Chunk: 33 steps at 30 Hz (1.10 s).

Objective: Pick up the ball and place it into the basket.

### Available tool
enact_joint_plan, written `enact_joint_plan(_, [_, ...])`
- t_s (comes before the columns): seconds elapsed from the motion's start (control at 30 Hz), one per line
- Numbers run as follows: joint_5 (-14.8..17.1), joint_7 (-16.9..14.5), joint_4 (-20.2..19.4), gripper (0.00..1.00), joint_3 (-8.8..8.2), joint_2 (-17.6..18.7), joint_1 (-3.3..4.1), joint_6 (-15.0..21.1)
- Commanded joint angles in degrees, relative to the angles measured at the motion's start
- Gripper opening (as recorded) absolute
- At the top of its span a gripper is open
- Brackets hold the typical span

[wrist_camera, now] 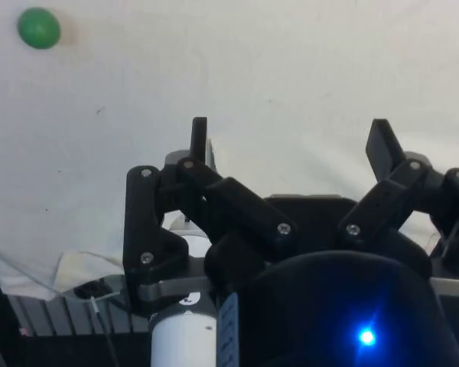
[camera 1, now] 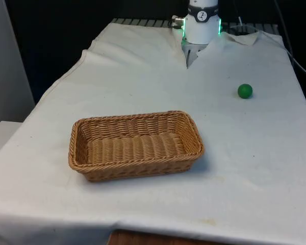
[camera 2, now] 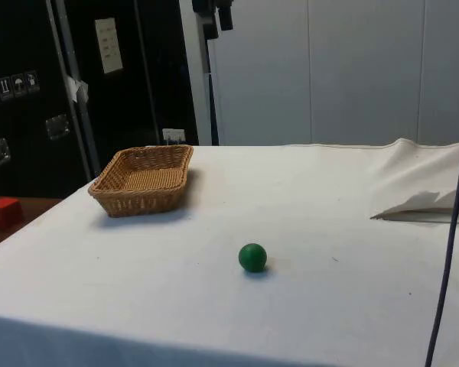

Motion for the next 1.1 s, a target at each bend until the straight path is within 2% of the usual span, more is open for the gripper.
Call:
enact_joint_plan(0.0, [0.00, 0.29, -0.29, 1.00, 0.23, -0.34, 0.00, 0.00])
enact_joint_plan(0.07, [-0.86, 1.89, -1.49, 1.00, 1.15, -1.66, 0.11, 0.06])
enact_joint_plan(0.27, [-1.09, 3.21, -2.86, 1.00, 2.29, -3.38, 0.11, -0.23])
enact_joint_plan(0.3, [-0.34, 2.41, -2.46, 1.00, 2.01, -2.75, 0.06, -0.17])
enact_joint_plan(0.37, [-1.20, 3.84, -3.61, 1.00, 2.98, -4.30, 0.11, -0.34])
enact_joint_plan(0.53, [-1.78, 5.21, -4.98, 1.00, 4.18, -6.02, 0.11, -0.46])
enact_joint_plan(0.57, [-1.20, 4.58, -4.81, 1.00, 3.95, -5.73, 0.06, -0.29])
enact_joint_plan(0.87, [-2.06, 7.91, -6.93, 1.00, 6.65, -8.08, 0.11, -0.63])
enact_joint_plan(0.9, [-1.43, 6.99, -6.42, 1.00, 6.19, -7.45, 0.11, -0.63])
enact_joint_plan(0.93, [-2.01, 8.19, -7.16, 1.00, 6.88, -8.31, 0.11, -0.63])
enact_joint_plan(1.07, [-1.72, 9.74, -8.08, 1.00, 8.08, -9.00, 0.11, -0.52])
